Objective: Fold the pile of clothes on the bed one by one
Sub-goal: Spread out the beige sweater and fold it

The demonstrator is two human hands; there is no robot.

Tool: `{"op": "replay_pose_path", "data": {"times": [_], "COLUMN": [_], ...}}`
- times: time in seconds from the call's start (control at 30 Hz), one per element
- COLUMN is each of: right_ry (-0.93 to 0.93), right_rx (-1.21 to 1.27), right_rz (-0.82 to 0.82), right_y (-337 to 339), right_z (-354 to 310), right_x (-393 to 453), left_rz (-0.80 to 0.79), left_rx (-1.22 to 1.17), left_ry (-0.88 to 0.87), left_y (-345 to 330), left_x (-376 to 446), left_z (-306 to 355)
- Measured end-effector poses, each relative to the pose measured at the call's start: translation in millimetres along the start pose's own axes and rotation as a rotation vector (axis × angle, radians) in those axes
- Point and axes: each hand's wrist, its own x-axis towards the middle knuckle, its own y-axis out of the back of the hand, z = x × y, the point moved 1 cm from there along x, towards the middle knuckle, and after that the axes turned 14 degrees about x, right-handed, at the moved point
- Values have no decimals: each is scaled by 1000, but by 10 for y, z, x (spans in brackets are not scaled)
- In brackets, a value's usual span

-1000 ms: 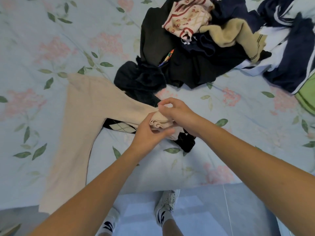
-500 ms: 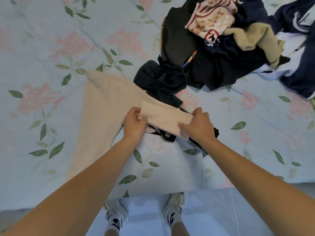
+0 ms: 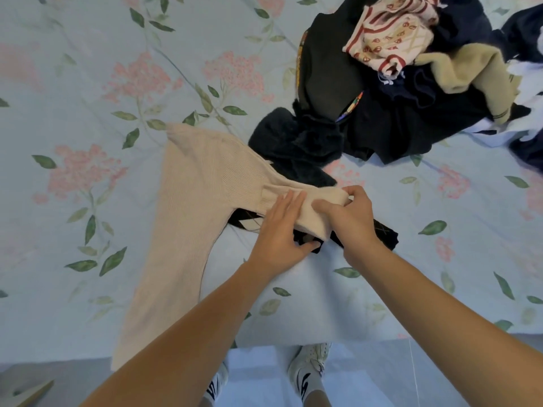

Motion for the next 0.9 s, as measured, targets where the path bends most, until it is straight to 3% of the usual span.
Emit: {"op": "replay_pose_path", "data": {"times": [0.13,0.23,0.3,0.43,0.57,0.63,0.7,0.8,0.87,0.9], "right_ry": [110,290,401,702,824,853,898,938,925,919], "right_rx": [178,51,-200,-735,-938,-1016,-1076,-1164,-1147,-1129], "right_rz": [-286,-320,-330,-581,-611,-629,-649,-586,-543,-541], "right_y": [-489,-755,-958,-1456,-1872,-1999,-2047,-2071,-2105,-2111], "right_z": [-330,-354,-229,165,481,590,680,775,858,929], "right_x": [-263,-207,-103,3,88,162,244,213,39,-90], "left_rz": [311,477,452,358,307,235,175,212,116,48], "left_rx": [-533,-708,-774,-690,-520,-320,29,552,641,630], "left_ry": [359,530,575,634,683,660,539,87,-112,-106], "left_y": [550,1046,1311,1657,1799,1817,1803,1788,1675,1607], "left_x": [-48,-19,-6,34,171,225,214,38,-169,-311], "left_z": [142,-168,-458,-1052,-1668,-1873,-1997,-2087,-2226,-2291]}}
